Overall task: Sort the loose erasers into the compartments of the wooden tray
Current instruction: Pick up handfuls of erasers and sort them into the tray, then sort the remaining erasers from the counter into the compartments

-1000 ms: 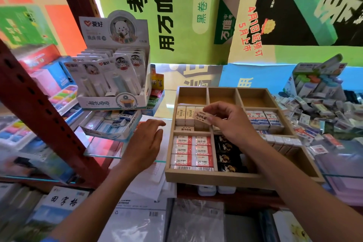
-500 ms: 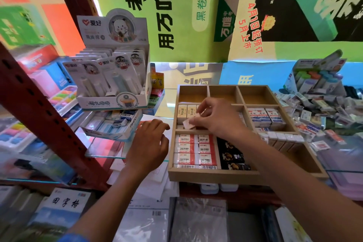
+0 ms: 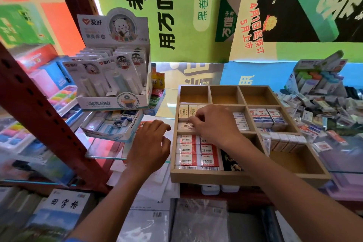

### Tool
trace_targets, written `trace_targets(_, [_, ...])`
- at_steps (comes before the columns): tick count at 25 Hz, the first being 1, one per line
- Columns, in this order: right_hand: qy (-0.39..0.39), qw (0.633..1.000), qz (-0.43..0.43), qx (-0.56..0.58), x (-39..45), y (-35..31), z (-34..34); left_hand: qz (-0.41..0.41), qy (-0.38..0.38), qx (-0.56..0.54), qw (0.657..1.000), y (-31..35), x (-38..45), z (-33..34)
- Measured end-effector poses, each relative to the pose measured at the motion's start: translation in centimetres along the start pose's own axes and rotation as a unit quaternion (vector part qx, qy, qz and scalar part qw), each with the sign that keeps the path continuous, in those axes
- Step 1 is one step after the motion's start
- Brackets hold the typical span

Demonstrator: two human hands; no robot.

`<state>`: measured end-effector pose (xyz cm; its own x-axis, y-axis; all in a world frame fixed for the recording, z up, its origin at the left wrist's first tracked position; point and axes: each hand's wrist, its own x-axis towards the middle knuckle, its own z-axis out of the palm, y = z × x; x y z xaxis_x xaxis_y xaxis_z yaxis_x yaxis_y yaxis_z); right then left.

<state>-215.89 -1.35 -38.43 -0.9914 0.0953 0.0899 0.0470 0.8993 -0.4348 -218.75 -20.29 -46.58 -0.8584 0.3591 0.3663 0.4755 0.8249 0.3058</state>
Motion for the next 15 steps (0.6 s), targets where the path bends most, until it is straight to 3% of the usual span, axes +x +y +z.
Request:
trace_targets(4, [-0.057,0.998,-0.010,0.031,-0.2,0.4,-0.9,-0.003,-0.002,-0.008,1.000,0.0,0.1,0.0])
trace_targets(6, [-0.014,0.999,-0.022,0.046,-0.7,0.5,-1.0,-0.005,-0.001,-0.011,1.000,0.1,0.0,-0.2])
trace_targets(9, [0.117,0.987,-0.010,0.110,-1.6,1.6,-2.0,-0.010,-0.004,-0.019,1.000,0.1,0.1,-0.1])
trace_targets(15, [0.138,0.970,0.051,0.194,-4.8,6.3,-4.5,-0.022,-0.023,-0.020,0.999,0.0,0.3,-0.2])
